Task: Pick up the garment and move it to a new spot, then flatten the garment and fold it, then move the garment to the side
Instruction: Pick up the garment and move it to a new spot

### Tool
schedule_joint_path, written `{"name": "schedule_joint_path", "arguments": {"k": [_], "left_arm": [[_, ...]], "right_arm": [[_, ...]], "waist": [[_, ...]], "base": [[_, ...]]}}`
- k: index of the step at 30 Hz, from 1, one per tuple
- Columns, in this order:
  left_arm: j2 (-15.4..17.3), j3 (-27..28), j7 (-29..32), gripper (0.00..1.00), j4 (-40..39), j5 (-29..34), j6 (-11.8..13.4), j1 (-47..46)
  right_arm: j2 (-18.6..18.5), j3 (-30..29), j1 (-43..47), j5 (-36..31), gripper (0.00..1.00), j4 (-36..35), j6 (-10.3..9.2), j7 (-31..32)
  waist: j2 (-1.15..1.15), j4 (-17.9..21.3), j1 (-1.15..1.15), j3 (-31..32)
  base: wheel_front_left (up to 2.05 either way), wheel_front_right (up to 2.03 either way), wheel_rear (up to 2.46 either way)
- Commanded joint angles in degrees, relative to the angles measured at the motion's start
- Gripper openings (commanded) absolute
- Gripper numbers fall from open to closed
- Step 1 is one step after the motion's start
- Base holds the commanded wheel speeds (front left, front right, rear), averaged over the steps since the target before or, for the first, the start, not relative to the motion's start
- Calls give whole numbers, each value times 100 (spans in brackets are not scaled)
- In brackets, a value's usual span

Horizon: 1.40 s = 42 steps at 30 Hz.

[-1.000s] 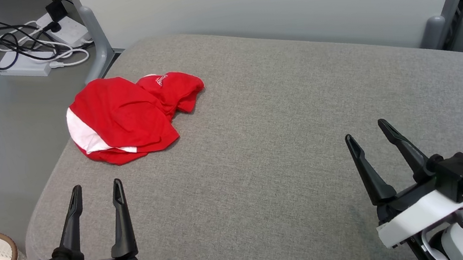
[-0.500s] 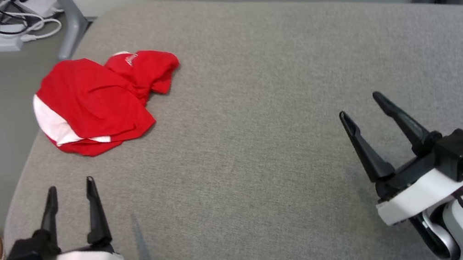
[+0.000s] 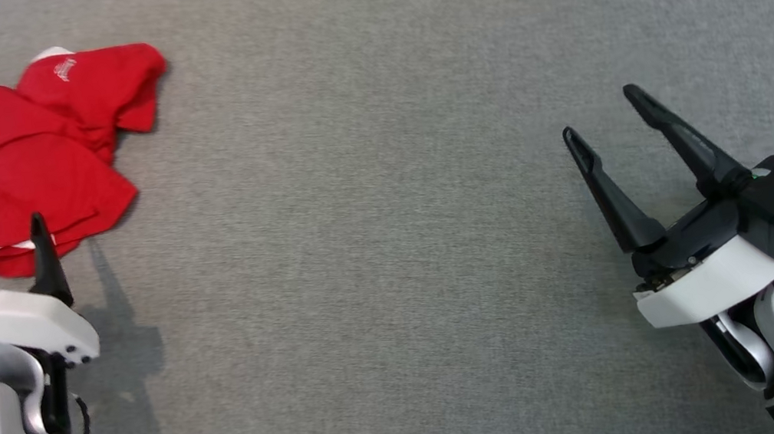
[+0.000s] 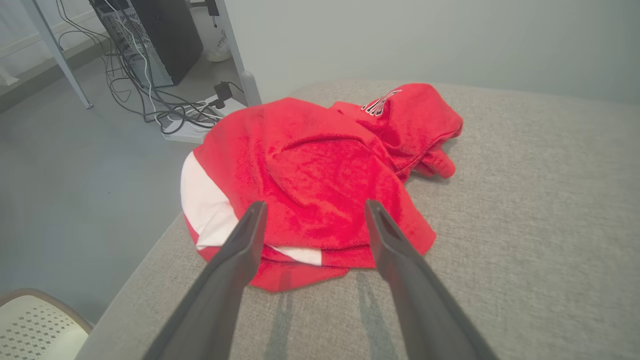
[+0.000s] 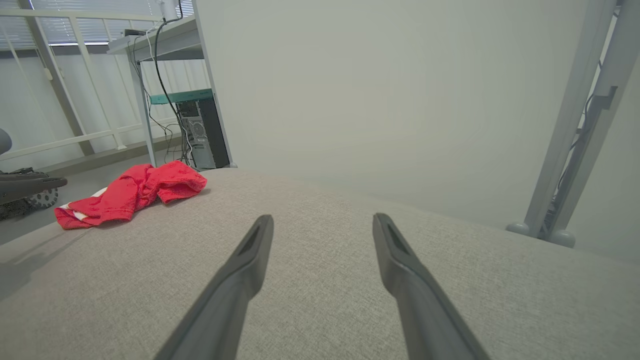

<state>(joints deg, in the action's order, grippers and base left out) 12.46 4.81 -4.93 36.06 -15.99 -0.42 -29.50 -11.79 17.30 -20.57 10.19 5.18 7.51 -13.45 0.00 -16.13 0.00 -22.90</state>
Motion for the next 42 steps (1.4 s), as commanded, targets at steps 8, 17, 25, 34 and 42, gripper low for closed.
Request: {"name": "schedule_joint_path", "arguments": {"k": [8, 17, 25, 34, 42], "left_arm": [[441, 64, 462, 100, 1103, -90, -44, -937], [550, 41, 1106, 0, 2010, -335, -345, -1282], [520, -71, 467, 0, 1731, -305, -449, -1325], [20, -251, 128, 0, 384, -759, -666, -966], [-600, -883, 709, 0, -1500, -1043, -698, -334]], "right_arm": [[-103, -35, -127, -75, 100, -253, -4, 89], [-69, -100, -95, -98, 100, -252, -4, 43], [4, -100, -29, -77, 100, -128, -4, -20], [167, -143, 108, 49, 100, 198, -4, -141], [241, -370, 203, 80, 100, 288, -4, -179]], "waist": [[0, 491, 0, -510], [0, 601, 0, -545], [0, 519, 0, -265], [0, 536, 0, 591], [0, 781, 0, 1040]], "base": [[0, 0, 0], [0, 0, 0], [0, 0, 0], [0, 0, 0], [0, 0, 0]]}}
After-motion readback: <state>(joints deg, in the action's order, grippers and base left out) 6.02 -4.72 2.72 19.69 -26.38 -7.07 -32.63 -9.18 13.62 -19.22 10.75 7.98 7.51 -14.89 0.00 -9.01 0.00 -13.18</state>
